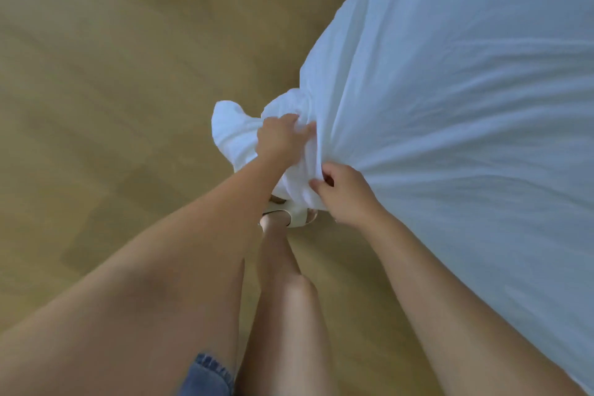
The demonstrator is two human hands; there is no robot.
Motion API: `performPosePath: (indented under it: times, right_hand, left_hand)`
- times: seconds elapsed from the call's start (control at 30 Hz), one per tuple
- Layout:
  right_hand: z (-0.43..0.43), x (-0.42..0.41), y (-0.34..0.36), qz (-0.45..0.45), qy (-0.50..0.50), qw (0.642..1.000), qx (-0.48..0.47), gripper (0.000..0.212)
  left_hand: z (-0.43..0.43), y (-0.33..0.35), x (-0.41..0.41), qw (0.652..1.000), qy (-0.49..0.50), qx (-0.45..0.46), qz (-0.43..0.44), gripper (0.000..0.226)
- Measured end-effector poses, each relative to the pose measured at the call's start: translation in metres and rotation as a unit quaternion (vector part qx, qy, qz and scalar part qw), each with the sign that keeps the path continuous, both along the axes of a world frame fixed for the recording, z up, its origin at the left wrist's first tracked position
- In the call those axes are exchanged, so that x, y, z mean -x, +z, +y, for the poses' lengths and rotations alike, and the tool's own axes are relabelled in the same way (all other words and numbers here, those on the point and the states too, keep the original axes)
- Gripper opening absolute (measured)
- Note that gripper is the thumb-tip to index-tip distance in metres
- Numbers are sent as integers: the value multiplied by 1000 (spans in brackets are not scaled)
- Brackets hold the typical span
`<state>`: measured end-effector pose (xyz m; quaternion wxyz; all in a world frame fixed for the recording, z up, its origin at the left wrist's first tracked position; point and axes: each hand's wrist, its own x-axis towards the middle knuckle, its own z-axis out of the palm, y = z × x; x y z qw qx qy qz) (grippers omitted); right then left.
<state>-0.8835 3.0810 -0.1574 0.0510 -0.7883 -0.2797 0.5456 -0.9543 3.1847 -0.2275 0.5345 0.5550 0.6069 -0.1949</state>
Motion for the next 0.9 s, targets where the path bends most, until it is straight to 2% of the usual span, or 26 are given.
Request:
performPosePath:
  times: [0.03,0.1,0.23,0.33,0.43,0.47,0.53,0.6,0.67,0.73,0.8,0.87,0.9]
  right_hand:
    - [-1,1,-1,4,-11,1000,2,29]
    - [-2,3,-5,6,-32,999,7,24]
    - [1,15,-13,-8,-100,995,6,22]
    - [5,27,-16,3,-103,995,15,18]
    - [8,23,-17,-16,-104,994,8,5]
    - [8,17,-17,-34,-116,993,-2,7]
    - [4,-2,-15,-90,-155,983,-27,21]
    - [-5,-28,-8,-166,-170,970,-59,27]
    - [-20,-61,-4,-264,-141,949,-93,35]
    - [-41,-95,-7,-349,-116,925,-93,48]
    - [-77,-119,-16,-358,-162,919,-16,61]
    - [-127,-115,-24,-283,-242,920,123,70]
    - [-153,-107,-27,-241,-251,922,171,74]
  left_hand:
    - [-2,-7,-7,999,36,3,-24,27]
    - [-3,-17,-17,995,86,-3,-50,44]
    - [23,-35,15,977,196,-75,-25,49]
    - [37,-40,43,990,83,-103,57,44]
    - [44,-39,19,993,31,-94,71,32]
    - [43,-36,7,992,17,-103,65,30]
    - [33,-25,-18,991,-6,-132,15,35]
    - [10,-6,-45,983,-39,-164,-77,42]
    - [-17,15,-75,966,-91,-183,-160,50]
    - [-38,32,-102,945,-170,-202,-191,58]
    - [-61,38,-121,912,-262,-235,-208,60]
    - [-88,35,-133,874,-353,-253,-216,60]
    - [-102,32,-137,863,-384,-254,-210,61]
